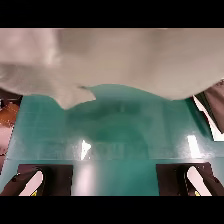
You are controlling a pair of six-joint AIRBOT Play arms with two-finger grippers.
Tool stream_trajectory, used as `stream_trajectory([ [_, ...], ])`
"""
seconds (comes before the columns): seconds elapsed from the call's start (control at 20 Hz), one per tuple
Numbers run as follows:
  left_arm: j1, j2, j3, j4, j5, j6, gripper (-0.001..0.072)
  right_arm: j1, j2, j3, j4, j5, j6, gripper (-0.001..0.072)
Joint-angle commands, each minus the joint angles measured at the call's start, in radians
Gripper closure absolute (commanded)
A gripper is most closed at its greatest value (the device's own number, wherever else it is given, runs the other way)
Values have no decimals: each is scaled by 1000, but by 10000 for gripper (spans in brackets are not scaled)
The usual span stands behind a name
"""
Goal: Fold the shirts.
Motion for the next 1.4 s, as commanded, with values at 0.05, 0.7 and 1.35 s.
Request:
stream_trajectory([
  [0.05, 1, 71, -12, 147, 22, -4, 685, -144, 91, -85, 1, 19, 18, 696],
  [0.7, -2, -575, -557, 50, -378, -71, 684, 316, -632, -196, -321, 435, 146, 697],
  [1.35, -77, -803, -557, -23, 224, 154, 684, 485, -871, -273, -344, -307, 181, 697],
])
